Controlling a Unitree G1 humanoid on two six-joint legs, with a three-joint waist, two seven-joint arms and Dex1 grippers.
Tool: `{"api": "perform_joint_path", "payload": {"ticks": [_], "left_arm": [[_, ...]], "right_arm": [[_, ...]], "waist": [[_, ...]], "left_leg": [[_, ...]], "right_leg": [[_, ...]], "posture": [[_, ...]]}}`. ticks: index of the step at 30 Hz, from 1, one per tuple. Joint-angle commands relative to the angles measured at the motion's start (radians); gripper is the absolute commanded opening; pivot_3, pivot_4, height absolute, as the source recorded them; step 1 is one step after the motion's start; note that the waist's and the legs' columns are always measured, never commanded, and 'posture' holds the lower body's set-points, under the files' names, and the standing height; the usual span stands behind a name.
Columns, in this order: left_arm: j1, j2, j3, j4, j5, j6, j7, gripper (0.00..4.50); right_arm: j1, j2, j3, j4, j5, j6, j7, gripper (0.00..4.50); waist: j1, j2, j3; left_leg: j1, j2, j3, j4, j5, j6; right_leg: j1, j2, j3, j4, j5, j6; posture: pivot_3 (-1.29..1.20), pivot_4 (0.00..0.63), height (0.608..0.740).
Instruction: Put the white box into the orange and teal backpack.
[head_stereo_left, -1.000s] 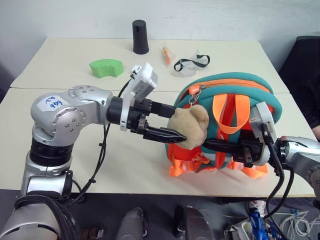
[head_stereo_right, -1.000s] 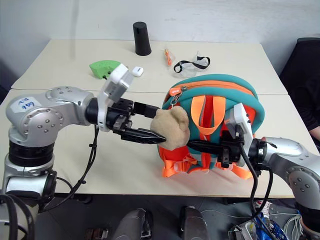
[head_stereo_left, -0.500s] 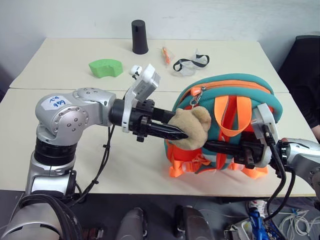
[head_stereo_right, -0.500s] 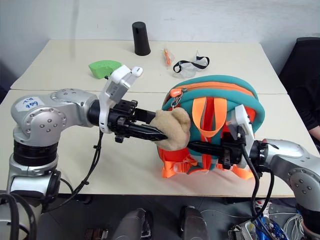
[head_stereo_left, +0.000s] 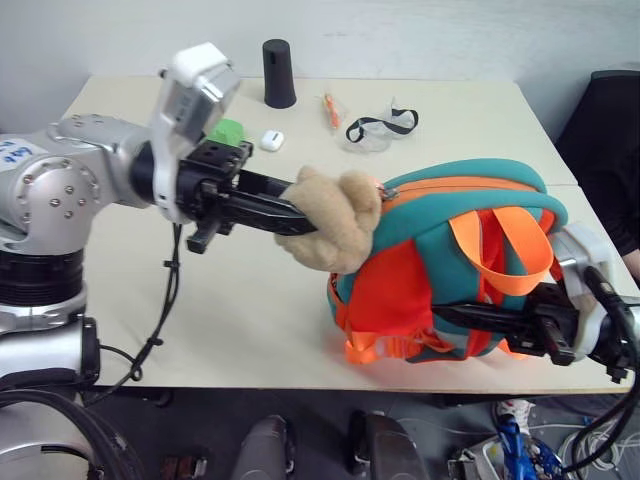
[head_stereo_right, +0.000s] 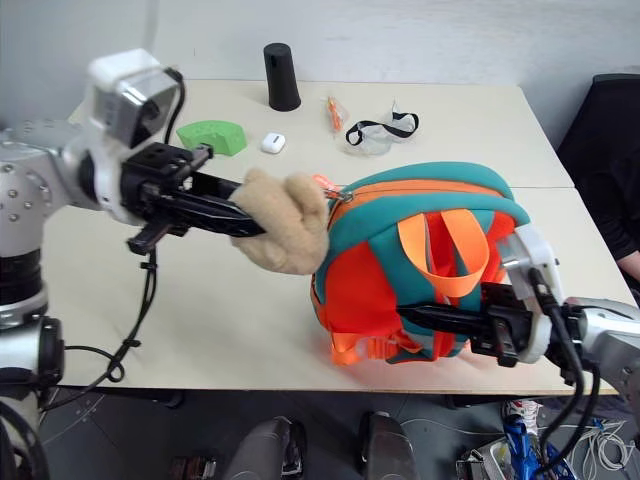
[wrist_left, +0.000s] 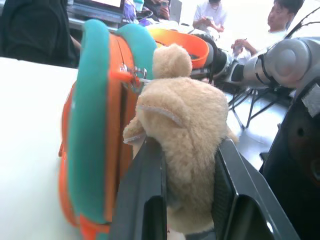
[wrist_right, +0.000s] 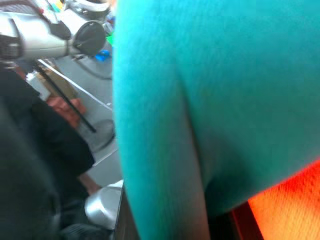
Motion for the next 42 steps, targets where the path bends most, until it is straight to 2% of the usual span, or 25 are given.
{"api": "perform_joint_path", "payload": {"ticks": [1,8,15,18,22,25,31,32,36,39,42], "left_arm": [[0.036,0.06,-0.049,-0.003,0.094,-0.101,-0.093,0.67],[0.212,0.13,-0.153,-0.115,0.242,-0.261,-0.167,0.67],[0.358,0.113,-0.269,-0.148,0.436,-0.416,-0.118,0.67],[0.404,0.093,-0.308,-0.146,0.507,-0.466,-0.092,0.67],[0.442,-0.005,-0.354,-0.099,0.593,-0.5,0.009,0.67],[0.454,-0.026,-0.357,-0.085,0.624,-0.524,0.013,0.67],[0.435,-0.017,-0.273,-0.071,0.549,-0.468,-0.015,0.67],[0.434,-0.013,-0.255,-0.074,0.53,-0.448,-0.021,1.38],[0.448,0.043,-0.17,-0.117,0.417,-0.357,-0.087,2.57],[0.48,0.11,-0.08,-0.16,0.313,-0.29,-0.135,3.55],[0.514,0.179,0.037,-0.168,0.216,-0.231,-0.167,4.44]], "right_arm": [[0.019,-0.007,-0.065,-0.012,0.04,-0.011,0.013,0.0],[0.03,0.003,-0.076,0.002,0.034,-0.025,0.002,0.0],[0.003,0.013,-0.055,0.005,0.029,-0.034,-0.025,0.0],[0.005,0.013,-0.055,0.003,0.027,-0.036,-0.024,0.0],[0.006,0.012,-0.043,0.006,0.007,-0.043,-0.017,0.0],[0.017,-0.001,-0.032,0.008,-0.017,-0.038,-0.014,0.0],[0.053,-0.019,-0.046,0.019,-0.058,-0.02,-0.016,1.82],[0.07,-0.021,-0.059,0.015,-0.074,-0.03,-0.003,2.18],[0.148,-0.033,-0.148,0.025,-0.11,-0.042,0.033,3.53],[0.24,-0.053,-0.267,0.047,-0.125,-0.026,0.097,4.5],[0.353,-0.083,-0.428,0.096,-0.144,0.004,0.195,4.5]], "waist": [[0.001,0.0,0.0],[0.002,0.0,0.0],[0.002,0.0,0.0],[0.003,0.0,0.0],[0.003,0.0,0.0],[0.003,0.0,0.0],[0.003,0.0,0.0],[0.003,0.0,0.0],[0.003,0.0,0.0],[0.002,0.0,0.0],[0.002,0.0,0.0]], "left_leg": [[0.0,0.0,0.0,0.0,0.0,0.0],[0.0,0.0,0.0,0.0,0.0,0.0],[0.0,0.0,0.0,0.0,0.0,0.001],[0.0,0.0,0.0,0.0,-0.001,0.001],[0.0,0.0,0.0,0.0,-0.001,0.002],[0.0,0.0,0.0,0.0,-0.001,0.002],[0.0,0.0,0.0,0.0,-0.001,0.002],[0.0,0.0,0.0,0.0,-0.001,0.002],[-0.001,0.0,-0.001,0.0,-0.001,0.002],[-0.001,0.0,0.0,0.0,-0.001,0.002],[0.0,0.0,-0.001,0.0,-0.001,0.002]], "right_leg": [[0.0,0.0,0.0,0.0,0.0,0.0],[0.0,0.0,0.002,0.0,0.0,0.0],[0.0,-0.001,0.002,-0.001,0.0,0.0],[0.0,-0.001,0.002,-0.001,0.0,0.0],[0.0,-0.002,0.002,0.0,0.0,0.0],[0.0,-0.002,0.002,-0.001,0.0,0.0],[0.0,-0.002,0.002,0.0,0.0,0.0],[0.0,-0.002,0.002,0.0,0.0,0.0],[0.0,-0.002,0.001,-0.001,0.0,0.0],[0.0,-0.002,0.001,-0.001,0.0,0.0],[0.001,-0.002,0.001,-0.001,0.0,0.0]], "posture": [[0.0,0.15,0.74],[0.0,0.15,0.74],[0.0,0.15,0.74],[0.0,0.15,0.74],[0.0,0.15,0.74],[0.0,0.15,0.74],[0.0,0.15,0.74],[0.0,0.15,0.74],[0.0,0.15,0.74],[0.0,0.15,0.74],[0.0,0.15,0.74]]}}
